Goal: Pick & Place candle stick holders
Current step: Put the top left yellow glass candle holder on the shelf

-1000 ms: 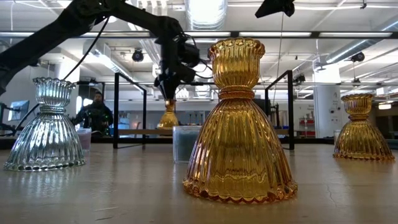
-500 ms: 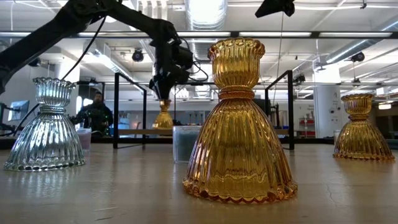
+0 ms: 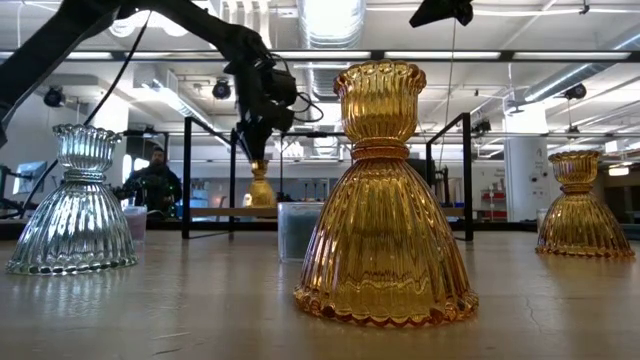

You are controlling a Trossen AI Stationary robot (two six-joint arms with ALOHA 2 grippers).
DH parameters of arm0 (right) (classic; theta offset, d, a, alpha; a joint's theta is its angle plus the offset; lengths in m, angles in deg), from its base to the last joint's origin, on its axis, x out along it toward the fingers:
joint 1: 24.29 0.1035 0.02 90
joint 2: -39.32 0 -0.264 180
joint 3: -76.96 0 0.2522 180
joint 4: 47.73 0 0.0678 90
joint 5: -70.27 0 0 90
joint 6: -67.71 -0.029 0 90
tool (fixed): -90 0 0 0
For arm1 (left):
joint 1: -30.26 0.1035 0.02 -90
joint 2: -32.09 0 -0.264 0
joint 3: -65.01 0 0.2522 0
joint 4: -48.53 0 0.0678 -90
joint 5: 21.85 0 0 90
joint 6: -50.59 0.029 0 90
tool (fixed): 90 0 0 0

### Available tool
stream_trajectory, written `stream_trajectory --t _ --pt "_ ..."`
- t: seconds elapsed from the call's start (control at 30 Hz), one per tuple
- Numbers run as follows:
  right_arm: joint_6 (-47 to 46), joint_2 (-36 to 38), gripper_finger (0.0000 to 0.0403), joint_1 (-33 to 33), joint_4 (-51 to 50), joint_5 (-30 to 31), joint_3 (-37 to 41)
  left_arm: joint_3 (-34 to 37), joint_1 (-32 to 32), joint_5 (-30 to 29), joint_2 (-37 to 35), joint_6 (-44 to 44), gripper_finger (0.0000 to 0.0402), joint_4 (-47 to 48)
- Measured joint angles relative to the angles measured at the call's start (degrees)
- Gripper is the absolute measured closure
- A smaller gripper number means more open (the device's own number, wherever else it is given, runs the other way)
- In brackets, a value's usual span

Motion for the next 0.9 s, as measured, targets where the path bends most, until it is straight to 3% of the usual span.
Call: stream_trajectory --t 0.73,0.9 --pt "-0.20 -0.02 0.0376 0.00 -0.12 -0.11 0.00 -0.03 0.21 1.05 0.56 -1.16 0.0367 1.24" --pt "-0.22 -0.02 0.0376 0.00 -0.14 -0.44 0.00 0.05 0.21 0.61 0.68 -1.38 0.0351 0.03"
